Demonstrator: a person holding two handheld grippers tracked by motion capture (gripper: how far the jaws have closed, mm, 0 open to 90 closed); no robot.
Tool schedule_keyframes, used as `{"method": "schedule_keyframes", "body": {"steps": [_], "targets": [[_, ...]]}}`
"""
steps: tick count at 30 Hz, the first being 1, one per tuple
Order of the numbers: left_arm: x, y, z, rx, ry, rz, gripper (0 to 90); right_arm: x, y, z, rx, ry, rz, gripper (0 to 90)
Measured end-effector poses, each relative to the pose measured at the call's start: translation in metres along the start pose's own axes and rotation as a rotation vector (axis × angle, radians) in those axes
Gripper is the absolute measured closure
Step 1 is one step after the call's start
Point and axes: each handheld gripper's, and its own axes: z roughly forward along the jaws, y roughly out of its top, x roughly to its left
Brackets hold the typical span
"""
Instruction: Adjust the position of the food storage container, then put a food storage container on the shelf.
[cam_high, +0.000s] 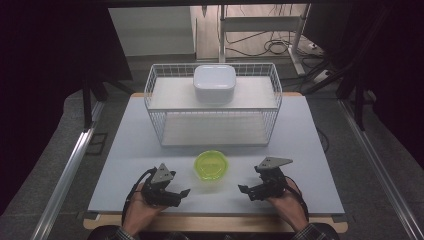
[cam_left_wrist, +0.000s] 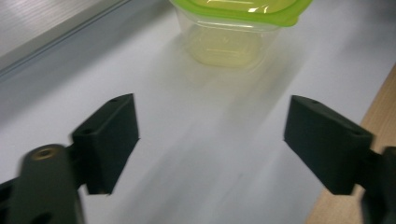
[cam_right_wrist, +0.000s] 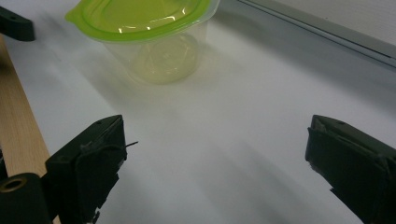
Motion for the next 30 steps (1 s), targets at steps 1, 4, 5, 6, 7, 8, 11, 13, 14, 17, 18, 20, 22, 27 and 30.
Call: {"method": "schedule_keyframes", "body": {"steps": [1,4,5,6,7,8,11,13,14,17,18,20,22,27,30], "targets": [[-0.001,-0.001,-0.002,-0.005,0.003,-0.001,13.9,0.000,0.000,0.000,-0.002,0.000,0.000,5.5],[-0.001,-0.005,-0.005,0.002,0.009,0.001,10.3,0.000,0.000,0.000,-0.004,-0.002,-0.001,5.5],[-0.001,-0.006,-0.005,0.006,0.011,0.000,9.1,0.000,0.000,0.000,-0.005,-0.001,0.000,5.5],[0.000,-0.008,-0.006,0.008,0.015,-0.004,8.1,0.000,0.000,0.000,-0.005,-0.001,0.001,5.5],[0.000,-0.009,-0.006,0.009,0.022,-0.005,7.5,0.000,0.000,0.000,-0.007,-0.001,0.001,5.4],[0.001,-0.010,-0.006,0.007,0.028,-0.003,5.8,0.000,0.000,0.001,-0.009,-0.003,-0.001,5.4],[0.002,-0.013,-0.007,-0.010,0.032,-0.008,5.1,0.000,0.000,0.001,-0.009,-0.001,0.005,5.4],[0.003,-0.014,-0.008,-0.016,0.033,-0.009,4.2,0.000,-0.001,0.002,-0.010,0.002,0.008,5.4],[0.004,-0.015,-0.008,-0.018,0.035,-0.012,4.2,0.000,-0.001,0.002,-0.010,0.002,0.008,5.4],[0.005,-0.015,-0.007,-0.023,0.038,-0.011,3.8,0.000,-0.001,0.001,-0.011,0.004,0.016,5.4],[0.005,-0.016,-0.007,-0.024,0.039,-0.009,3.8,-0.001,-0.001,0.001,-0.012,0.002,0.019,5.4],[0.005,-0.016,-0.007,-0.022,0.040,-0.009,3.8,-0.001,-0.001,0.002,-0.018,-0.003,0.022,5.1],[0.005,-0.017,-0.007,-0.022,0.041,-0.009,3.7,-0.002,-0.001,0.002,-0.019,-0.003,0.033,4.8],[0.006,-0.017,-0.007,-0.027,0.043,-0.008,3.7,-0.002,0.000,0.002,-0.017,-0.014,0.029,4.7],[0.006,-0.018,-0.006,-0.033,0.043,-0.010,3.4,-0.002,0.001,0.001,-0.022,-0.010,0.033,4.5]]}}
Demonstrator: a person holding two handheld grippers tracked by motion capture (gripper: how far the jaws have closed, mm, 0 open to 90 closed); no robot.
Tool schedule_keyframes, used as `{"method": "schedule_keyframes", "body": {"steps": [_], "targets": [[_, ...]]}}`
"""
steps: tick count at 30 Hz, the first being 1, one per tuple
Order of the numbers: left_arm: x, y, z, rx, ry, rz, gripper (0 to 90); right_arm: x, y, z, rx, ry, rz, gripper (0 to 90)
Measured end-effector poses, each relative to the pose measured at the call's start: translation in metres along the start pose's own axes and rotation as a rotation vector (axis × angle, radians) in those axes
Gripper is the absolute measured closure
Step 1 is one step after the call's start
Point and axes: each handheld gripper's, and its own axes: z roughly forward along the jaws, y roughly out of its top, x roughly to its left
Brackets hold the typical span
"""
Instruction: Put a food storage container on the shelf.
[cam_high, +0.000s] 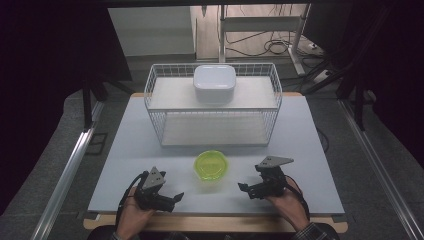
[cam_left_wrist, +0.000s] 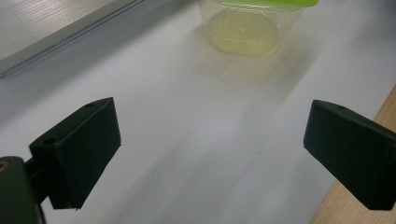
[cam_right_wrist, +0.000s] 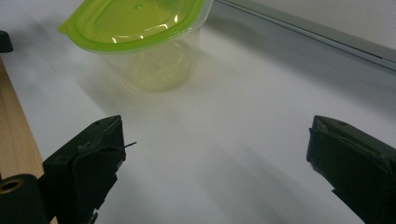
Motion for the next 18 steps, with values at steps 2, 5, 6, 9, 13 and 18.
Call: {"method": "schedule_keyframes", "body": {"steps": [2,5,6,9,13,18], "targets": [[0.000,0.000,0.000,-0.001,-0.002,-0.001,3.3,-0.001,0.001,-0.001,-0.006,0.000,0.001,4.6],[0.000,-0.001,0.001,-0.003,-0.002,0.003,3.3,-0.002,0.004,-0.002,-0.016,0.010,-0.008,4.8],[0.000,-0.001,0.000,-0.004,0.000,0.005,3.2,-0.002,0.005,-0.002,-0.014,0.014,-0.006,4.8],[0.000,-0.001,0.001,-0.008,0.002,0.009,3.0,-0.002,0.009,-0.001,-0.022,0.025,-0.013,4.8],[0.000,-0.001,0.001,-0.005,0.005,0.017,3.0,-0.001,0.015,0.001,-0.034,0.039,-0.020,4.4],[-0.001,-0.001,0.002,0.006,0.007,0.029,2.9,-0.001,0.026,0.004,-0.027,0.061,-0.013,4.6]]}}
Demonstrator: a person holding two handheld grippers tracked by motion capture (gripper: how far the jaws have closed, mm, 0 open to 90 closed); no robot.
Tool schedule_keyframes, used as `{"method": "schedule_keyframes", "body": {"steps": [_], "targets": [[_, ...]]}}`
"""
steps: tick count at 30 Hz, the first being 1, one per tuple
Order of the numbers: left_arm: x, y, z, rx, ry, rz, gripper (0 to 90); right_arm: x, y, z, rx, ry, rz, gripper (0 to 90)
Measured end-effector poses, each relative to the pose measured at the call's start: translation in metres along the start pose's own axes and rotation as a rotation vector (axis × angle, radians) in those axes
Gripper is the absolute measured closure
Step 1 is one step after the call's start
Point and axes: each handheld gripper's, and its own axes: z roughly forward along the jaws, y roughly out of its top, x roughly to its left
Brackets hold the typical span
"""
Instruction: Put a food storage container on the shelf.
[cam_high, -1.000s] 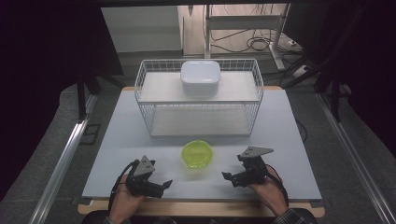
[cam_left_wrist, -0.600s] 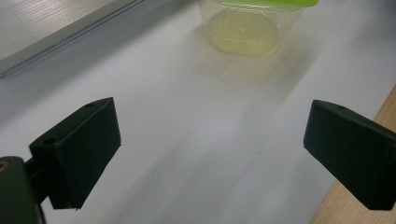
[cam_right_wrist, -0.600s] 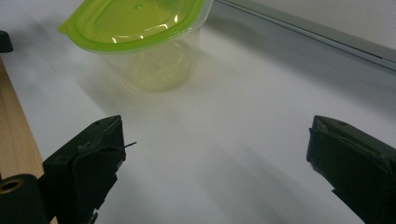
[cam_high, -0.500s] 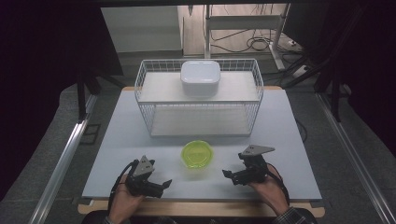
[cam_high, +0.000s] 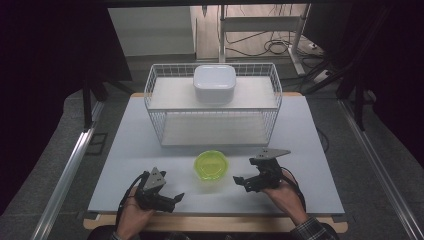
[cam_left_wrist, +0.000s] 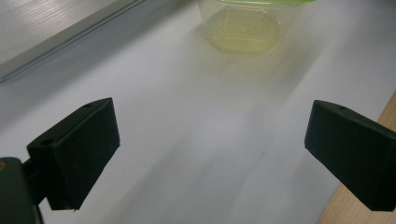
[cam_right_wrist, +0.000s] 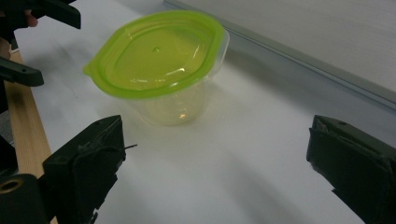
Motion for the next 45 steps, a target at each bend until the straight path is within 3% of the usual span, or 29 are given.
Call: {"method": "schedule_keyframes", "body": {"steps": [2,10,21,27,33,45], "targets": [[0.000,0.000,0.001,0.005,0.001,0.005,2.9,-0.001,0.003,0.002,0.008,0.001,0.003,3.7],[0.000,0.000,0.001,0.005,0.001,0.006,2.8,-0.010,0.020,0.009,0.033,0.039,0.099,8.5],[-0.002,0.000,0.001,0.003,0.003,0.020,2.8,-0.018,0.042,0.031,0.064,0.108,0.171,34.6],[-0.003,0.000,0.001,0.005,0.002,0.027,2.9,-0.026,0.047,0.041,0.074,0.166,0.287,47.4],[-0.003,0.000,0.001,0.010,0.004,0.036,3.0,-0.036,0.048,0.056,0.104,0.199,0.362,56.2],[-0.006,0.000,0.003,0.019,0.005,0.053,3.3,-0.041,0.046,0.068,0.128,0.255,0.421,73.2]]}}
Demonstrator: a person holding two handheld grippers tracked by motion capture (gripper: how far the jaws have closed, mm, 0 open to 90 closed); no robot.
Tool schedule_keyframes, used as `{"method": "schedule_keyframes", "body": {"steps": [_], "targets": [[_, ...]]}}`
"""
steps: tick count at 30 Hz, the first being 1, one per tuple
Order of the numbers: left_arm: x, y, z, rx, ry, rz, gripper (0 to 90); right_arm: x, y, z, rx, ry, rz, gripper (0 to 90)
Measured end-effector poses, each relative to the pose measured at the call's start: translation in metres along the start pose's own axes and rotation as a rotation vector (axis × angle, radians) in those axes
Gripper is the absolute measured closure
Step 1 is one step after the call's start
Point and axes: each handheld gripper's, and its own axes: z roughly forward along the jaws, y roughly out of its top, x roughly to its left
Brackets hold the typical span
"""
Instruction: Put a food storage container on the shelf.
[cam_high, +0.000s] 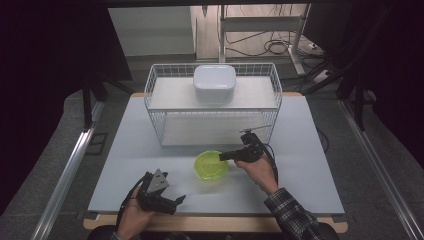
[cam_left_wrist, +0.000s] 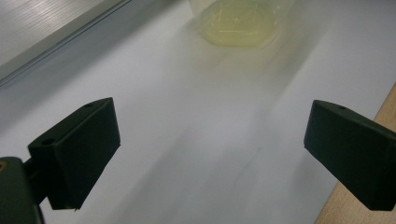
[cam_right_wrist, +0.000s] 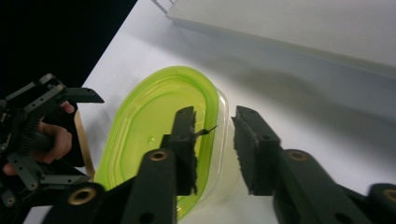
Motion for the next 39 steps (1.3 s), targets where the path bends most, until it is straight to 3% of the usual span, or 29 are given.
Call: {"method": "schedule_keyframes", "body": {"steps": [3,11,17,39], "targets": [[0.000,0.000,0.000,0.001,0.000,0.001,3.3,-0.002,0.000,0.000,0.001,0.022,0.017,79.4],[0.000,0.000,0.000,0.002,0.002,0.003,3.4,-0.002,-0.001,-0.003,-0.014,0.069,0.066,81.4],[0.000,0.000,0.000,0.000,0.004,0.002,3.4,0.002,0.001,-0.009,-0.035,0.066,0.061,81.8],[0.001,0.000,-0.001,-0.012,0.003,-0.012,3.4,0.035,0.011,-0.038,-0.118,0.145,0.022,82.1]]}}
